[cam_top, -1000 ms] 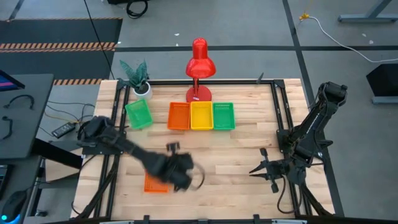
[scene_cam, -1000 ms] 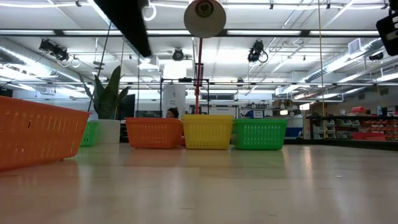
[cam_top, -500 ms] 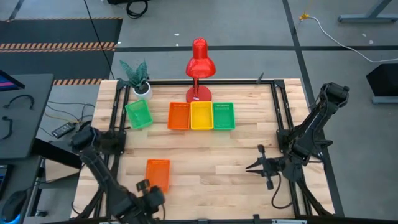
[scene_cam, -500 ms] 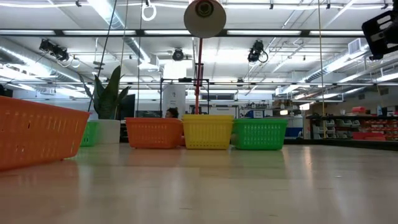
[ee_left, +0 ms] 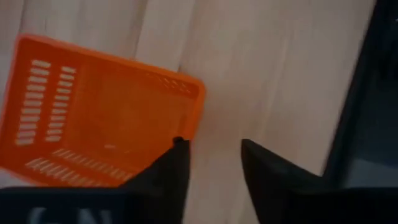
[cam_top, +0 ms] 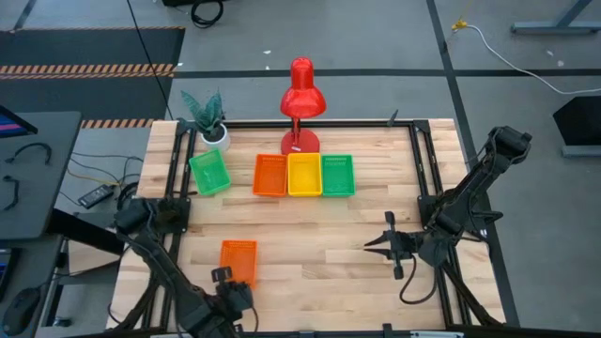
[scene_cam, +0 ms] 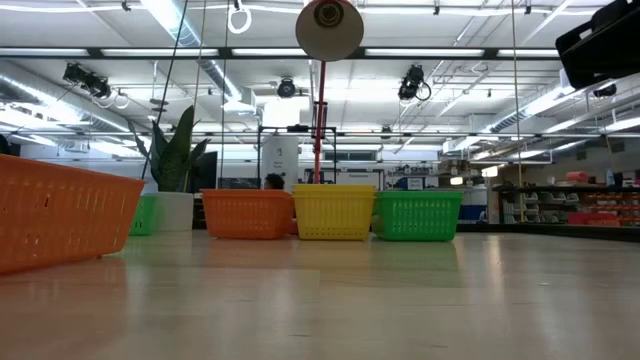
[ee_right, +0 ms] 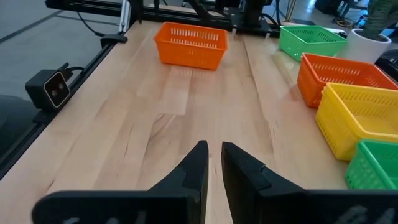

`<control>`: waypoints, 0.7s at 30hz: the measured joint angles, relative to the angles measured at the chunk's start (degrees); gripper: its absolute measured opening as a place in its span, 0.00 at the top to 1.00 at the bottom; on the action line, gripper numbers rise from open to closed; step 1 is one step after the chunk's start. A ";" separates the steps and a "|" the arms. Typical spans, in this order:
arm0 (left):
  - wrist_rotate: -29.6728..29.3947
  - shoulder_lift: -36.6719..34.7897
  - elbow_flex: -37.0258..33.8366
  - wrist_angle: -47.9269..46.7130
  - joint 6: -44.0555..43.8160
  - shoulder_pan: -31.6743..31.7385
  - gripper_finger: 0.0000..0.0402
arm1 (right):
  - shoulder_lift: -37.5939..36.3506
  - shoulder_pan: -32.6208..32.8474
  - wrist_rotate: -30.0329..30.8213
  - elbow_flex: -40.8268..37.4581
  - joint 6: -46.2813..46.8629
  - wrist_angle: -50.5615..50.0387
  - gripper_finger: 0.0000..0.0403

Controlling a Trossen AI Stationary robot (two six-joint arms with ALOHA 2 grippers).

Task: Stack baskets by color
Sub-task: Stack the bottom orange bin on top of the top orange bin

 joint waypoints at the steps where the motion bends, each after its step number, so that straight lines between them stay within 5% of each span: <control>1: 0.20 0.62 0.00 -0.07 0.78 0.49 0.58 | 0.00 -0.07 -0.03 0.00 0.00 0.02 0.88; 8: 3.21 3.27 -0.04 -1.04 4.50 3.54 0.47 | 0.00 -0.10 -0.04 0.00 -0.13 -0.01 0.88; 21: 8.71 5.08 -0.04 -2.84 7.85 4.45 0.69 | 0.00 -0.08 -0.13 0.00 -0.17 -0.15 0.88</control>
